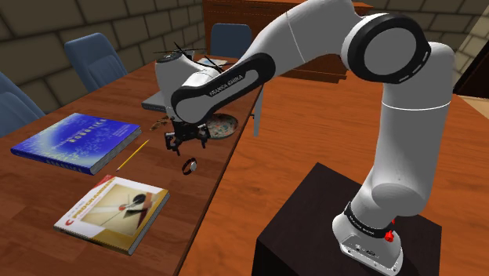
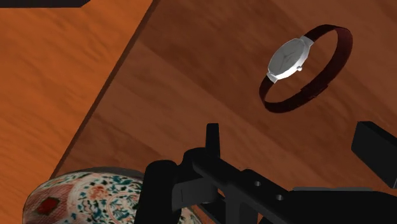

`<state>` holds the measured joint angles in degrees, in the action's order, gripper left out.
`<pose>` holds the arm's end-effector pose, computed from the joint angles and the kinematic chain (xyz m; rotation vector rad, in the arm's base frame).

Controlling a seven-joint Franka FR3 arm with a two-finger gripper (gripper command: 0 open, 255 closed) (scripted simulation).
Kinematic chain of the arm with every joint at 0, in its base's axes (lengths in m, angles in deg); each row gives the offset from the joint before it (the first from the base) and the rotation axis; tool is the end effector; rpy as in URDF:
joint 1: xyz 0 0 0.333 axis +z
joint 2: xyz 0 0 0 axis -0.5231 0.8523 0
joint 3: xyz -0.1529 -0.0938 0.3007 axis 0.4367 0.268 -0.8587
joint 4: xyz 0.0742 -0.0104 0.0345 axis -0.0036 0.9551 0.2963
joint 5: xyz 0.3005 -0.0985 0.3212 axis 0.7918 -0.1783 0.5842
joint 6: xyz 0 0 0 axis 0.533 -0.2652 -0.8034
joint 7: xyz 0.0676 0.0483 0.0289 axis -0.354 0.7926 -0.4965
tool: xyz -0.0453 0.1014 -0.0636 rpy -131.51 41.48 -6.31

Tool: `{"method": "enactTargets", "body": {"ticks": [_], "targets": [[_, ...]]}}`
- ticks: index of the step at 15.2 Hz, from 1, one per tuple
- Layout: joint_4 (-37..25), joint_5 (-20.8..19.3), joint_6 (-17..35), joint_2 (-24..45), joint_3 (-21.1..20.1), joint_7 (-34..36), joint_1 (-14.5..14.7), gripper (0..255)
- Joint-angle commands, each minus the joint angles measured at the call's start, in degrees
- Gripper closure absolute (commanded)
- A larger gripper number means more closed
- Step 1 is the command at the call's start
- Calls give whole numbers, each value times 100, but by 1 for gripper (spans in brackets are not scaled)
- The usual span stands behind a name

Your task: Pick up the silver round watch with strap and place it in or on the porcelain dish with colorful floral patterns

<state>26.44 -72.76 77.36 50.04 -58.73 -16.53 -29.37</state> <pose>0.6357 0.2721 0.3441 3.0315 -0.6576 0.0506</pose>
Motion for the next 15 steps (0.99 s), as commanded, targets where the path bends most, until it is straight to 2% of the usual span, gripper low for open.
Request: {"method": "enactTargets", "body": {"ticks": [1,5,12,13,15], "targets": [[9,-59,118,116,27,46,20,0],[105,-141,339,254,66,98,37,0],[104,-141,338,254,66,98,37,0],[104,-141,338,254,66,98,37,255],[104,-141,338,254,66,98,37,255]]}}
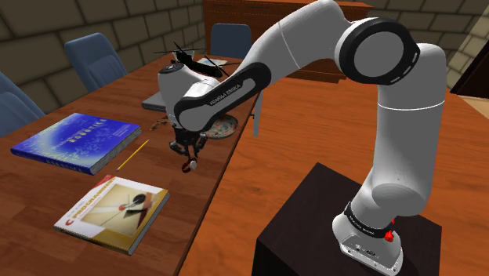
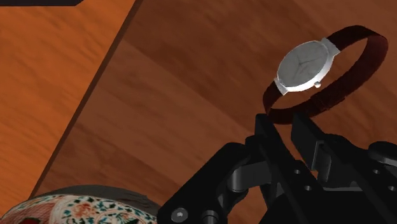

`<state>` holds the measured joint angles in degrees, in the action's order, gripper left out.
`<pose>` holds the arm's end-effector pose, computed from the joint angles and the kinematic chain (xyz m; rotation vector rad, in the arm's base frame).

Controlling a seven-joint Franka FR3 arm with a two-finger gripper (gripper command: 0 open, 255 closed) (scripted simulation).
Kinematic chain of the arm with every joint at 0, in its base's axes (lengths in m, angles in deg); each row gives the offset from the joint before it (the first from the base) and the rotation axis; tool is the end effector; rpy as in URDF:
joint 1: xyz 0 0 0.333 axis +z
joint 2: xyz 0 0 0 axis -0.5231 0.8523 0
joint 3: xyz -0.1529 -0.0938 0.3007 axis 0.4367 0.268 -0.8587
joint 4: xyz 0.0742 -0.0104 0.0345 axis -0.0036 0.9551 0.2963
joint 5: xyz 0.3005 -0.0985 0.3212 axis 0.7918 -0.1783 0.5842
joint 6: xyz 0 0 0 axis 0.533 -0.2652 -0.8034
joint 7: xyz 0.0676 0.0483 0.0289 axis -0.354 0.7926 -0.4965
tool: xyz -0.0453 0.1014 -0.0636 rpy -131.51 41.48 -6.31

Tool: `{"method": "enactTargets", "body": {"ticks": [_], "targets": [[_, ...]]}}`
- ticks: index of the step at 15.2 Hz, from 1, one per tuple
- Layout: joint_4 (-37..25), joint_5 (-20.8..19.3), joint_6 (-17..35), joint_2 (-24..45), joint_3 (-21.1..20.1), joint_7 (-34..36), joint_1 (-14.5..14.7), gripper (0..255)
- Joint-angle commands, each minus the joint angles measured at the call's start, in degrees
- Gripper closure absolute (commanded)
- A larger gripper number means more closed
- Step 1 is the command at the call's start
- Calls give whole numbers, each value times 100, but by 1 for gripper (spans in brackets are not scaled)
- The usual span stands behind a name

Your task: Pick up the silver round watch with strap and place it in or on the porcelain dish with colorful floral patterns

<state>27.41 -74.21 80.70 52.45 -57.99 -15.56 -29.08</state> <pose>0.6392 0.2694 0.3125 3.0299 -0.6646 0.0562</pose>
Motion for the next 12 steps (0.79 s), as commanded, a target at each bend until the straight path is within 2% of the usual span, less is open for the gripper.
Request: {"method": "enactTargets", "body": {"ticks": [1,7,12], "targets": [[7,5,5,13,-8,0,8,255],[7,4,6,13,-8,1,8,255],[-133,118,-305,-175,-57,-83,-23,255]]}}
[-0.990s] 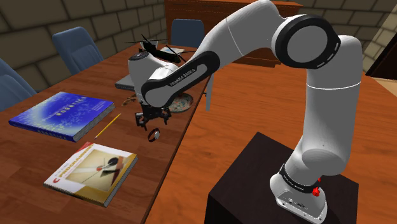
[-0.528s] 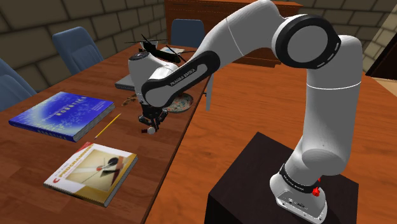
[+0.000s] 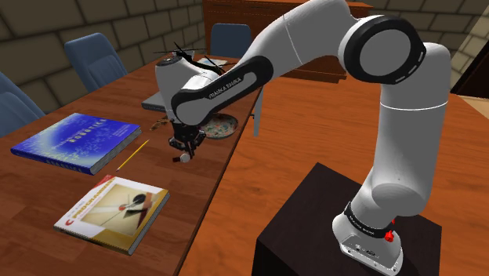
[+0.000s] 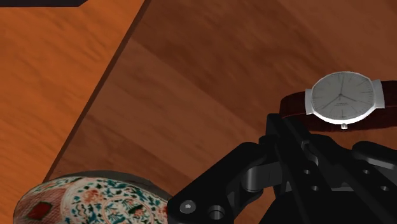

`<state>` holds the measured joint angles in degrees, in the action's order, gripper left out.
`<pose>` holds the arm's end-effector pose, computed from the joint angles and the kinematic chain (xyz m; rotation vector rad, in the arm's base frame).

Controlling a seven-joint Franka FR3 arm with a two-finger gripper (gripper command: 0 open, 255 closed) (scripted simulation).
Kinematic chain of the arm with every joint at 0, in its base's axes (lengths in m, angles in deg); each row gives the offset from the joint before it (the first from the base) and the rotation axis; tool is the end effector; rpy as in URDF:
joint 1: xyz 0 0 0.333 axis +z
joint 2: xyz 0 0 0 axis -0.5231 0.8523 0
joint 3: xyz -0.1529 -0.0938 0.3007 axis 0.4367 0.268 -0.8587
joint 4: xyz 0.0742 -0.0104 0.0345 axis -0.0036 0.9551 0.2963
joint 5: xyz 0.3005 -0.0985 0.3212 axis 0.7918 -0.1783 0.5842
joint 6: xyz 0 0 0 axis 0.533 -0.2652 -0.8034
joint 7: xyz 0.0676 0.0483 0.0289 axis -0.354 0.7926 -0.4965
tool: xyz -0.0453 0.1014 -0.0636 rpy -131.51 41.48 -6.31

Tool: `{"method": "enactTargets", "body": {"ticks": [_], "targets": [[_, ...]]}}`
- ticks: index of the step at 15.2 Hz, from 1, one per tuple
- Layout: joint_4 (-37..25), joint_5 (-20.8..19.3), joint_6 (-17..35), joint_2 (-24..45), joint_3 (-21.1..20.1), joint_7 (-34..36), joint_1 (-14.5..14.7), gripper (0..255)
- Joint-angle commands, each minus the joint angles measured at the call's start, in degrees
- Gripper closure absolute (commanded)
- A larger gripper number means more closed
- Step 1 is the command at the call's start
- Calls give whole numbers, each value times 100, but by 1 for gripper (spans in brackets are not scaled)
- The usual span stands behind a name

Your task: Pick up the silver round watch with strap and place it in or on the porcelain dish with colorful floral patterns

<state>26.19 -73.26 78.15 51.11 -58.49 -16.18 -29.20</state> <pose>0.6391 0.2723 0.3350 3.0314 -0.6612 0.0519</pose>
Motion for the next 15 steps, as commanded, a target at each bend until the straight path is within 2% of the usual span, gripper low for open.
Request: {"method": "enactTargets", "body": {"ticks": [1,15], "targets": [[-43,44,-114,-76,-16,-37,-17,255],[-640,277,-1047,-455,-100,-223,-57,255]]}}
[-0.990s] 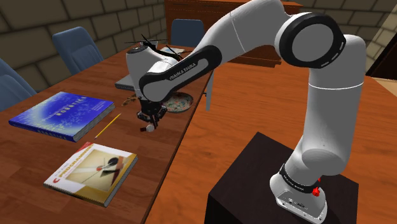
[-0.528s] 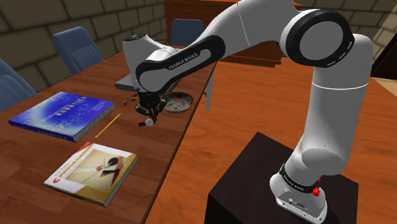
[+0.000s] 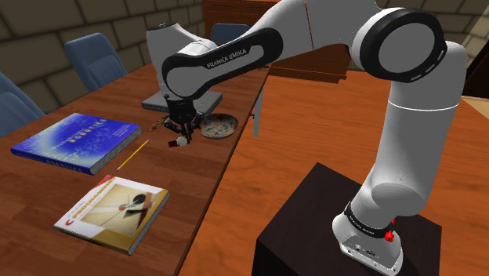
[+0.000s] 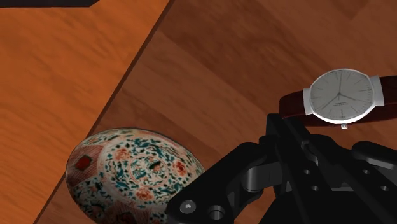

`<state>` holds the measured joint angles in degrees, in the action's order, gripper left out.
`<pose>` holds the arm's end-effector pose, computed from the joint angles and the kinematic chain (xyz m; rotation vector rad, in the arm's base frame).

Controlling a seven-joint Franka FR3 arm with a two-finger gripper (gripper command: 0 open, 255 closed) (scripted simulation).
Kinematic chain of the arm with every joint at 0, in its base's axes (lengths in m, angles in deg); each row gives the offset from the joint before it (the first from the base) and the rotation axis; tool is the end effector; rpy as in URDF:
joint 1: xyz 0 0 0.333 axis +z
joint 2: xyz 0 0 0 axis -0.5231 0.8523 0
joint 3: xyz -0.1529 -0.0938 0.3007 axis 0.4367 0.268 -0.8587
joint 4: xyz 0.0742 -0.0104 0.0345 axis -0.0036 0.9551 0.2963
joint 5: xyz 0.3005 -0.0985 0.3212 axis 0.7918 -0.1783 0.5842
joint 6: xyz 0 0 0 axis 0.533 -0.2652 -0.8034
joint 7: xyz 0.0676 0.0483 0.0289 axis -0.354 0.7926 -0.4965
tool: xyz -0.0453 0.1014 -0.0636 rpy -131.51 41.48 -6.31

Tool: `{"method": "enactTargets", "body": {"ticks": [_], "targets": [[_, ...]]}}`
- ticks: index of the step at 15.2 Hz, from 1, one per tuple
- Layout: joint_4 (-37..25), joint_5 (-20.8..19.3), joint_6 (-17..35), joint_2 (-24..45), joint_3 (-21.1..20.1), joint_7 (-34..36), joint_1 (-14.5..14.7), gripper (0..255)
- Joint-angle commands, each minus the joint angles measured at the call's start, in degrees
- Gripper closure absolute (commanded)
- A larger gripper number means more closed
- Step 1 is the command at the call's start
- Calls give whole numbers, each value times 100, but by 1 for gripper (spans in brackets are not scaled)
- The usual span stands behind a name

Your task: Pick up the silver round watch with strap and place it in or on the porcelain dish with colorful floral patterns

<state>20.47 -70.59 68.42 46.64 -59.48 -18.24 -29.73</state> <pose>0.6401 0.2730 0.4233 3.0311 -0.6611 0.0517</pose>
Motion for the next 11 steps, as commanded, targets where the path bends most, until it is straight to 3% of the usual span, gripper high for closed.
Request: {"method": "enactTargets", "body": {"ticks": [1,4,11], "targets": [[-121,21,-145,-26,-5,-28,-4,255],[-248,46,-306,-66,-13,-51,-4,255],[-348,136,-339,-78,286,-944,-566,255]]}}
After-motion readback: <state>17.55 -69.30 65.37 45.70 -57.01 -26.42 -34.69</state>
